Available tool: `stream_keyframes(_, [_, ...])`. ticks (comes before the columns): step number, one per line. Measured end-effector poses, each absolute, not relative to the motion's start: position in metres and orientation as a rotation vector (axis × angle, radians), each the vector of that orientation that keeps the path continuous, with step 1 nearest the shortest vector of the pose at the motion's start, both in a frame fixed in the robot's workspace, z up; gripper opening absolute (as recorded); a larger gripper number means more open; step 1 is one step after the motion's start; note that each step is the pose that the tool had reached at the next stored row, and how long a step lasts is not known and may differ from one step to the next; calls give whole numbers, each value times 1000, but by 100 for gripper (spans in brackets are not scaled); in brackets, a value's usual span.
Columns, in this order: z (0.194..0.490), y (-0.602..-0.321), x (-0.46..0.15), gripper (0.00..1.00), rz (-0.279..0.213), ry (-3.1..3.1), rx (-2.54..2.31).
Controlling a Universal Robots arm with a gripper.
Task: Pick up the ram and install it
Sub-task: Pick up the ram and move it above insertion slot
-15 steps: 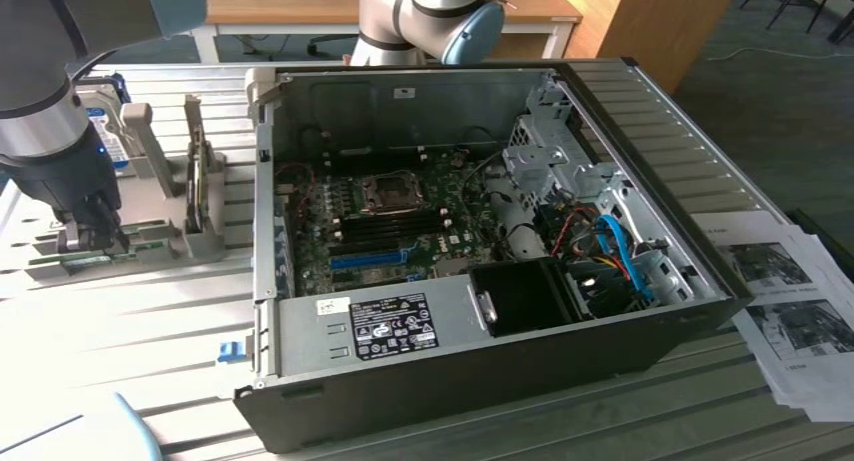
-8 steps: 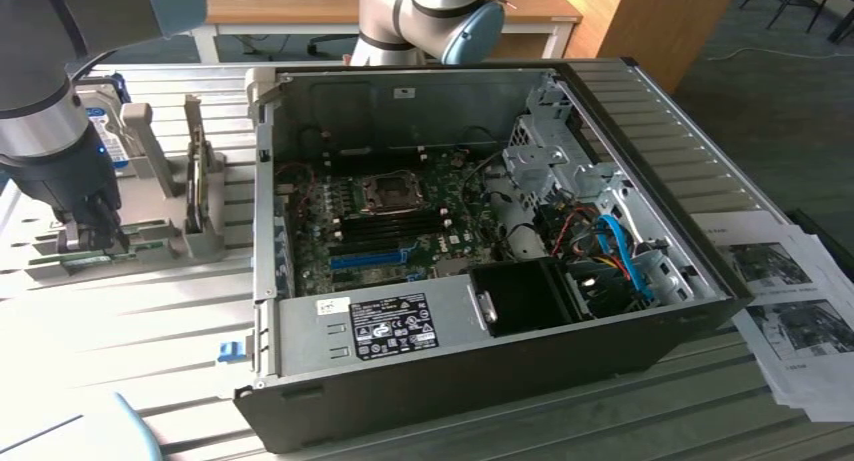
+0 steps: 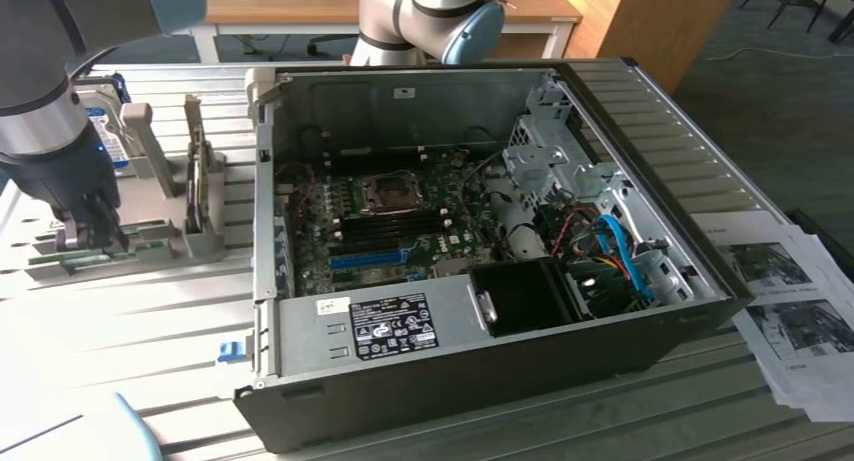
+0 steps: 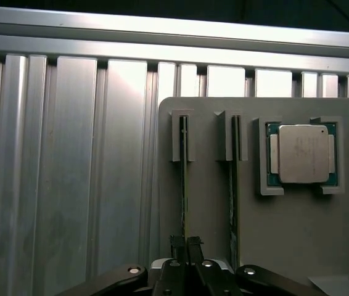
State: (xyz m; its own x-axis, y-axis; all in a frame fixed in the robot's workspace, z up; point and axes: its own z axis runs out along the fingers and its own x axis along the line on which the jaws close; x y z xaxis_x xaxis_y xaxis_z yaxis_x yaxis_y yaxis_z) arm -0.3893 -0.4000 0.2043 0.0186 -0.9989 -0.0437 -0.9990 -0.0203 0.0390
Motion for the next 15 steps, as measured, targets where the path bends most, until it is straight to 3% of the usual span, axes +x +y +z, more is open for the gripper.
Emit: stream_keyframes(15, [227,-400,-389,11,92,2197,-2240])
